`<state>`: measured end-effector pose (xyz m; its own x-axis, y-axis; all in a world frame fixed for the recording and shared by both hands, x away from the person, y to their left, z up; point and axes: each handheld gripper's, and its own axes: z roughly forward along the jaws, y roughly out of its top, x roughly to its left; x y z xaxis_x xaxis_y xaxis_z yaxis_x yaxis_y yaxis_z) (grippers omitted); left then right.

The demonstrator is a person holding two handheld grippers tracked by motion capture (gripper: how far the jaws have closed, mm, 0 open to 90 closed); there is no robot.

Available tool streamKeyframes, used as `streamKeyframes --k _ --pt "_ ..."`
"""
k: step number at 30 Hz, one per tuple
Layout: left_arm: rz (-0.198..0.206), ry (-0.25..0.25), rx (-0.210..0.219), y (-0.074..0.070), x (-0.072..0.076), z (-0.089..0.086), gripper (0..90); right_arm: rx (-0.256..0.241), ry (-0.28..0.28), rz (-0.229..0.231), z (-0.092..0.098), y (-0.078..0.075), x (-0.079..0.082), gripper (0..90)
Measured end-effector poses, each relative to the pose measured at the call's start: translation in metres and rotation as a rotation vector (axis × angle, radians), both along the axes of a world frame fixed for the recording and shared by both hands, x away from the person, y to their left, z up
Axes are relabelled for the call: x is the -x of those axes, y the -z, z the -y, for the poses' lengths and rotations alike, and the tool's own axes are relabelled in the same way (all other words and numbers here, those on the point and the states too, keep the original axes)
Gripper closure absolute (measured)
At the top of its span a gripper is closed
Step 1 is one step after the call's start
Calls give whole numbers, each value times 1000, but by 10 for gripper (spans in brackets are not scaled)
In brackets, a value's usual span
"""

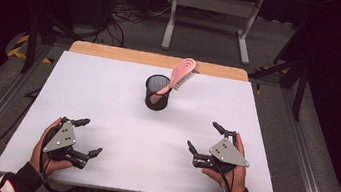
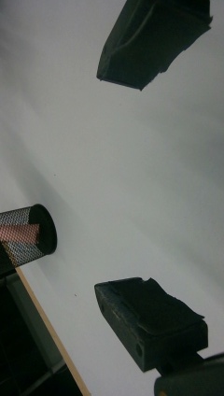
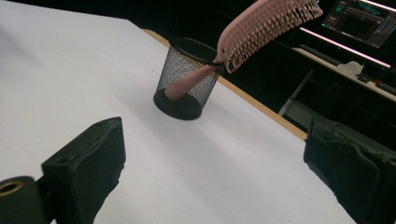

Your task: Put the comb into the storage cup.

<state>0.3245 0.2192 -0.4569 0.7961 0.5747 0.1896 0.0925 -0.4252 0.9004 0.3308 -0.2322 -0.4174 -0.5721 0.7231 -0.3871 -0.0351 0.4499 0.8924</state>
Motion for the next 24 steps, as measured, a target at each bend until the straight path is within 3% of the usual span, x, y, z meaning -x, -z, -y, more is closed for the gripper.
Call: streamKeyframes --k 7,18,24 --pt "0 2 2 0 0 1 31 -15 23 -22 12 7 4 55" --pt "3 2 1 0 1 2 31 3 71 -50 33 22 7 39" --pt "1 0 3 0 0 2 31 -17 95 -64 47 25 11 36"
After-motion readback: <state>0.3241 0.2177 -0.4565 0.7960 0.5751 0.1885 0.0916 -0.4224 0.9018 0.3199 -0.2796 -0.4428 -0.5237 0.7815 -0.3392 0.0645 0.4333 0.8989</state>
